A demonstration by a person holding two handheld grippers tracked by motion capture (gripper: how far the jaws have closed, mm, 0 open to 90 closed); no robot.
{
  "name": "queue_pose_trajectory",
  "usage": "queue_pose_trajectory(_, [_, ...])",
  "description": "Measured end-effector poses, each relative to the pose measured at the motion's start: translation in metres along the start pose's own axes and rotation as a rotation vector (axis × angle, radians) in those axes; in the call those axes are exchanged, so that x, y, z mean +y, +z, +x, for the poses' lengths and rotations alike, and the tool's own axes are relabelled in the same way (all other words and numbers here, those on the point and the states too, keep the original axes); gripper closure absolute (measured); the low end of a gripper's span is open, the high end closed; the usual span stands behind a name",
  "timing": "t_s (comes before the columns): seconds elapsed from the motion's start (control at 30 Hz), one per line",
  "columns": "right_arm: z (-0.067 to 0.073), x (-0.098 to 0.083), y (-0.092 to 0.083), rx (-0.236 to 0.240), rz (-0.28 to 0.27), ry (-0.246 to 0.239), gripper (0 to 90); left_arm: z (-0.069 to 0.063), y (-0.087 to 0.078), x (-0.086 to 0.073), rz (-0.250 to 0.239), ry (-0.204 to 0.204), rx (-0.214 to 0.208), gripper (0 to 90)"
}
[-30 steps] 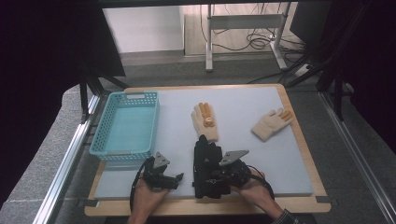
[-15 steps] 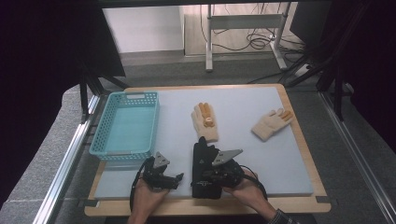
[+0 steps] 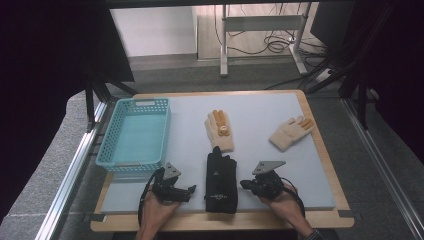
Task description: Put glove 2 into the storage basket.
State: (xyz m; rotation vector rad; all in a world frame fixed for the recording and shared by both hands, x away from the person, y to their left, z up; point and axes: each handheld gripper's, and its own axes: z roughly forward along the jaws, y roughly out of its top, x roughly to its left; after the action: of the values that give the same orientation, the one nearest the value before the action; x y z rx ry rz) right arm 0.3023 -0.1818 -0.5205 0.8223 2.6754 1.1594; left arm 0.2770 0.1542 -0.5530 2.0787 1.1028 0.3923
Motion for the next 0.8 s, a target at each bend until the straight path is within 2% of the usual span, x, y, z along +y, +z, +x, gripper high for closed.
queue_pose_trajectory(0.17, [0.010,-0.003,0.012,0.048,0.011,-0.016,87.6,0.002,-0.004,-0.001,0.014,0.002,0.001,6.3])
queue_pose_trajectory(0.5, [0.031,0.011,0.035,0.111,-0.001,-0.039,86.8,0.010,-0.020,-0.009,0.026,0.000,0.059,6.0])
queue_pose_trajectory(0.57, [0.036,0.015,0.041,0.115,-0.003,-0.052,86.0,0.012,-0.021,-0.012,0.038,-0.001,0.070,6.1])
queue_pose_trajectory(0.67, [0.042,0.020,0.047,0.114,0.001,-0.067,83.9,0.014,-0.020,-0.015,0.029,-0.017,0.058,6.3])
queue_pose_trajectory(0.8, [0.043,0.022,0.039,0.087,0.007,-0.090,79.1,0.016,-0.019,-0.017,0.019,-0.013,0.045,4.9])
